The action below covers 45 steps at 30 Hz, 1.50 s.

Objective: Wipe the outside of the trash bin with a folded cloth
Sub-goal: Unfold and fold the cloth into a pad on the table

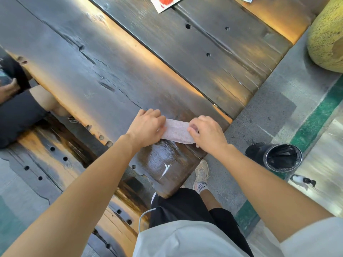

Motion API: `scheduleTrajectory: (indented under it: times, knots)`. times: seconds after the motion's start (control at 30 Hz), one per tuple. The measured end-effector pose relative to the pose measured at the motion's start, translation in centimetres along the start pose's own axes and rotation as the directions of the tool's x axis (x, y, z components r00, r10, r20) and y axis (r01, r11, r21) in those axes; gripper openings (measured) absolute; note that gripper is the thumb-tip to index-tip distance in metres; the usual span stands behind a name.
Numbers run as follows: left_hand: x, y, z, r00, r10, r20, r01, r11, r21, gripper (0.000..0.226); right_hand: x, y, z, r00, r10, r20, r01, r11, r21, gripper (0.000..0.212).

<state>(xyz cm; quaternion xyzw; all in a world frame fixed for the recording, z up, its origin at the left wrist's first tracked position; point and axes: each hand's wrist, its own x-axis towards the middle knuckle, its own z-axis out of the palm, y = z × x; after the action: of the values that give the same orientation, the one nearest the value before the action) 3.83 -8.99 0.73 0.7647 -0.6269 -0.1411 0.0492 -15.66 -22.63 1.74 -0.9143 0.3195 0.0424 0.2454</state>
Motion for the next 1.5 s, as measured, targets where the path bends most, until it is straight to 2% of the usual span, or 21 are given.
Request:
scheduleTrajectory:
  times: [0.07, 0.13, 0.2, 0.3, 0.4, 0.53, 0.67, 0.8, 1.03, 1.2, 1.37, 1.43, 1.5]
  knots:
    - [1.6, -0.1, -0.4, 0.995, -0.072, 0.069, 0.077, 0.994, -0.074, 0.021, 1.2, 0.3, -0.4, 0.997, 0.060, 0.047, -0.062, 0.997, 0.039, 0.027]
    - [2.9, -0.3, -0.7, 0.962, -0.105, 0.252, 0.144, 0.980, -0.139, 0.038, 2.0, 0.5, -0.5, 0.982, 0.080, 0.170, -0.088, 0.995, 0.039, 0.039]
    - [3.8, -0.4, -0.6, 0.915, -0.076, 0.397, 0.146, 0.978, -0.148, 0.046, 2.4, 0.5, -0.5, 0.956, 0.097, 0.276, -0.109, 0.994, 0.028, 0.045]
    - [4.4, -0.2, -0.2, 0.897, -0.061, 0.437, 0.115, 0.989, -0.097, 0.042, 2.7, 0.9, -0.1, 0.948, 0.116, 0.296, -0.128, 0.992, 0.022, 0.042]
    - [4.7, 0.1, -0.3, 0.931, -0.083, 0.355, 0.081, 0.997, 0.020, 0.031, 3.0, 0.9, 0.1, 0.961, 0.107, 0.257, -0.112, 0.994, 0.008, 0.028]
    - [4.8, -0.3, 0.5, 0.963, -0.114, 0.243, 0.126, 0.991, -0.036, 0.027, 3.5, 1.2, 0.5, 0.982, 0.058, 0.181, -0.059, 0.998, -0.001, 0.014]
    - [3.9, 0.1, 0.8, 0.977, -0.101, 0.189, 0.124, 0.986, -0.114, 0.024, 3.1, 1.7, 0.1, 0.992, 0.002, 0.128, 0.005, 0.998, -0.056, 0.015]
    - [3.1, -0.9, 0.6, 0.994, -0.070, 0.088, 0.081, 0.989, -0.127, 0.023, 2.8, 1.7, 0.3, 0.993, -0.112, 0.036, 0.115, 0.989, -0.094, 0.025]
    - [0.8, -0.4, 1.6, 0.990, 0.081, -0.119, -0.085, 0.996, -0.031, 0.029, 1.2, 2.1, 1.5, 0.940, -0.325, -0.102, 0.300, 0.932, -0.202, 0.033]
    - [-1.3, -0.2, 3.4, 0.956, 0.155, -0.249, -0.151, 0.988, 0.035, 0.025, 0.3, 2.8, 2.2, 0.905, -0.412, -0.109, 0.384, 0.899, -0.211, 0.030]
    - [-3.2, -0.3, 4.2, 0.948, 0.197, -0.250, -0.178, 0.979, 0.097, 0.025, -0.8, 3.5, 2.2, 0.864, -0.493, -0.098, 0.464, 0.857, -0.224, 0.008]
    - [-3.6, -0.1, 4.3, 0.948, 0.198, -0.250, -0.179, 0.979, 0.099, 0.024, -0.5, 3.0, 1.9, 0.855, -0.505, -0.119, 0.476, 0.854, -0.210, 0.023]
    - [-3.9, 0.2, 4.3, 0.946, 0.190, -0.264, -0.170, 0.981, 0.097, 0.024, 0.7, 1.8, 1.6, 0.839, -0.537, -0.086, 0.514, 0.835, -0.199, 0.027]
